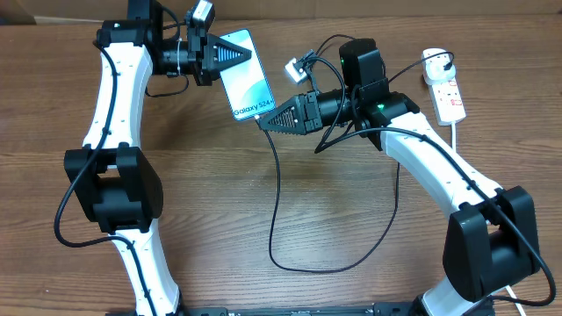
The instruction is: Plug charger to phone and switch on socket
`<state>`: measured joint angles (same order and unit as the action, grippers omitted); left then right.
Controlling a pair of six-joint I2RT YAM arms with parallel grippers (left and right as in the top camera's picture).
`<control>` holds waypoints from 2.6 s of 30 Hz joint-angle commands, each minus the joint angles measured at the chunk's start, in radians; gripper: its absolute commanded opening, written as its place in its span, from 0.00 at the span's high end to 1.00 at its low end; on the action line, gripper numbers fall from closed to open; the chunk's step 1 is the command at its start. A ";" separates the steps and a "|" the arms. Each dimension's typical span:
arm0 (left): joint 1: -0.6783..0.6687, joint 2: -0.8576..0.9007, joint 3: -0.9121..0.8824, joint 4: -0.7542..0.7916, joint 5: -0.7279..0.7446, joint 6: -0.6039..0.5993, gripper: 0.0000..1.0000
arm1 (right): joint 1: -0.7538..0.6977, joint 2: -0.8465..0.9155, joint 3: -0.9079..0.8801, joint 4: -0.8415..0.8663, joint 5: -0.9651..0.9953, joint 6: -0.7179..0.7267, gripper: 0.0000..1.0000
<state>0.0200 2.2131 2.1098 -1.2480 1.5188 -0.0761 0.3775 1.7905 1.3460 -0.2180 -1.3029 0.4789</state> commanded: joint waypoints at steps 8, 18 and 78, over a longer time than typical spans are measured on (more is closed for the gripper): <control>-0.008 -0.010 0.013 -0.004 0.045 -0.008 0.96 | -0.012 -0.006 0.002 0.030 0.013 0.028 0.96; -0.008 -0.010 0.013 -0.003 0.041 -0.014 0.96 | -0.011 -0.006 0.002 0.031 0.081 0.092 0.96; -0.008 -0.010 0.013 -0.061 -0.032 -0.012 0.96 | 0.025 -0.006 0.002 0.120 0.230 0.210 0.96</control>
<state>0.0448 2.2131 2.1098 -1.2812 1.4212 -0.1268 0.4076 1.7905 1.3350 -0.1299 -1.1725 0.6880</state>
